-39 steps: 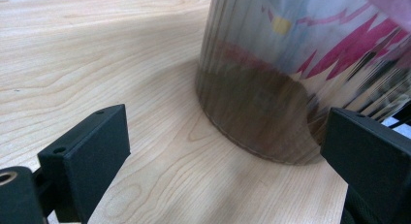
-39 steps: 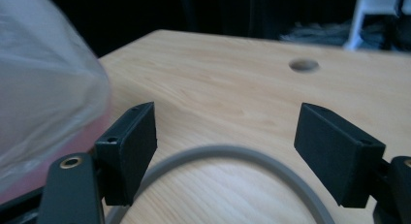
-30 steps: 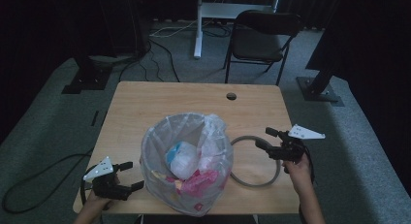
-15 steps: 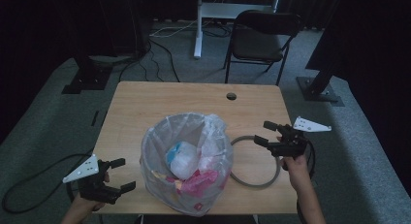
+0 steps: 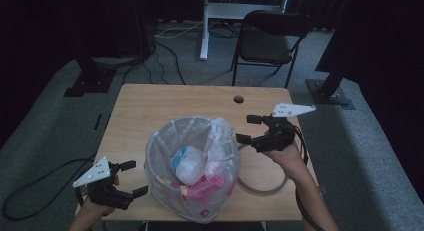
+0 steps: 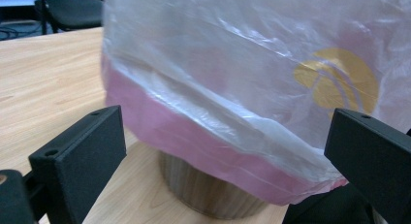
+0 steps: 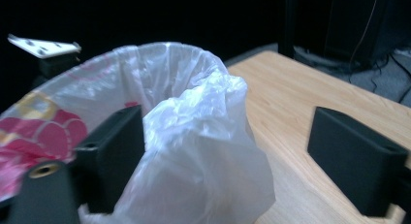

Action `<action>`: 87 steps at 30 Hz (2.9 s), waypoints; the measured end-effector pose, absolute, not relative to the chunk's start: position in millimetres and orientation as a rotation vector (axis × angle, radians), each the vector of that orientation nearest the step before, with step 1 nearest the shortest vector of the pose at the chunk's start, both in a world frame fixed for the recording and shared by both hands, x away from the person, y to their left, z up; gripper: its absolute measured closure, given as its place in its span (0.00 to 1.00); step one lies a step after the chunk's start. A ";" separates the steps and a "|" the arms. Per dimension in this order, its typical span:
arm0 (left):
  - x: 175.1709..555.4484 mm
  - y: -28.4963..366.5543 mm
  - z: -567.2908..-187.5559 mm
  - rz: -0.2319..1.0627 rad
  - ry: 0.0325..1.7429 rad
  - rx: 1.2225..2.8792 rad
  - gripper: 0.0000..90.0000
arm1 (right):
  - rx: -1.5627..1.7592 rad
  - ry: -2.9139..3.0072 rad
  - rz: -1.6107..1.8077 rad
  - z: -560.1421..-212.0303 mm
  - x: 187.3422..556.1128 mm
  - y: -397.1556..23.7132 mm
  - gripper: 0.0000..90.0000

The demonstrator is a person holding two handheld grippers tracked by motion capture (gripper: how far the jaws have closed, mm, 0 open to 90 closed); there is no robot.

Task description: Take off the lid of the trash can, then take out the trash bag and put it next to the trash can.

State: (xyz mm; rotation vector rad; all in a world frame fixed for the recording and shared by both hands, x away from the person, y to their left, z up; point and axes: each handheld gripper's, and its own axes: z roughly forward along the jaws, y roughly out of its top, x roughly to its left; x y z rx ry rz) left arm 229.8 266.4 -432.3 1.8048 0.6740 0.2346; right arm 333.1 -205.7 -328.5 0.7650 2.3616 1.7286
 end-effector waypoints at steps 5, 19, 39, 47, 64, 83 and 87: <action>233.6 260.3 -430.5 0.188 0.663 1.797 0.01 | 0.765 2.443 1.662 -329.5 344.2 -181.7 0.14; 239.4 240.7 -433.7 0.172 0.644 1.833 0.01 | 0.776 2.537 1.625 -339.5 360.3 -161.1 0.16; 244.6 234.2 -424.1 0.135 0.571 1.818 0.01 | 0.733 2.643 1.601 -341.8 361.4 -151.6 0.33; 248.3 232.2 -412.2 0.133 0.475 1.839 0.09 | 0.667 2.658 1.540 -341.4 354.8 -141.0 0.49; 245.7 256.5 -381.2 0.308 0.401 1.704 0.93 | 0.702 2.542 1.455 -337.1 355.1 -143.2 0.77; 253.6 225.5 -315.5 0.397 0.355 1.681 0.96 | 0.587 2.396 1.668 -277.1 345.6 -139.1 0.99; 255.2 206.9 -305.9 0.414 0.377 1.670 0.96 | 0.429 2.464 1.841 -260.5 332.2 -125.5 0.98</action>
